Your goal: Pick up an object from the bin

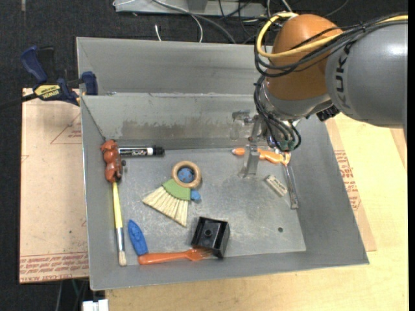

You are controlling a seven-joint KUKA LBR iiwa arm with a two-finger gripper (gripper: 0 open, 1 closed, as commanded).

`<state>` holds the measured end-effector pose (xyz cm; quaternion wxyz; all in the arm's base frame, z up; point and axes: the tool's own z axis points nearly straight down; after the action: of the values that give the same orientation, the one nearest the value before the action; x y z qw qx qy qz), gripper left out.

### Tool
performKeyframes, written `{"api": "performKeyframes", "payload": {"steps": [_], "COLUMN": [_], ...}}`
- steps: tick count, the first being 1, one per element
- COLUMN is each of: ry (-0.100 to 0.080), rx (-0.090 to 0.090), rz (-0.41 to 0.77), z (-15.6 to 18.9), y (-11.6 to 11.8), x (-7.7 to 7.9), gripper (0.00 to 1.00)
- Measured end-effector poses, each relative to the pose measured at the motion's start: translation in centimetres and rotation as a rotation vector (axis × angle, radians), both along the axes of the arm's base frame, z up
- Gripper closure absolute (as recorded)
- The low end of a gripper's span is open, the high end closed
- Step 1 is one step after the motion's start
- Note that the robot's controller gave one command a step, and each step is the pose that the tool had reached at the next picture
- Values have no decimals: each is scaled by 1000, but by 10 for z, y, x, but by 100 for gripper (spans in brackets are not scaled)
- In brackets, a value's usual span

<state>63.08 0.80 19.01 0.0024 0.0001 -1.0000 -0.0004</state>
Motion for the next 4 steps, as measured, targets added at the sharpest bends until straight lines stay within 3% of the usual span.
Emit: {"api": "performKeyframes", "payload": {"steps": [1, 2, 3, 4], "ry": [-7, -7, -17, -7], "rx": [0, 1, 0, 2], "rz": [0, 164, 374, 526], "z": [4, -54, -55, -78], "y": [0, 46, 97, 118], "x": [2, -18, -8, -23], "gripper": [0, 0, 0, 0]}}
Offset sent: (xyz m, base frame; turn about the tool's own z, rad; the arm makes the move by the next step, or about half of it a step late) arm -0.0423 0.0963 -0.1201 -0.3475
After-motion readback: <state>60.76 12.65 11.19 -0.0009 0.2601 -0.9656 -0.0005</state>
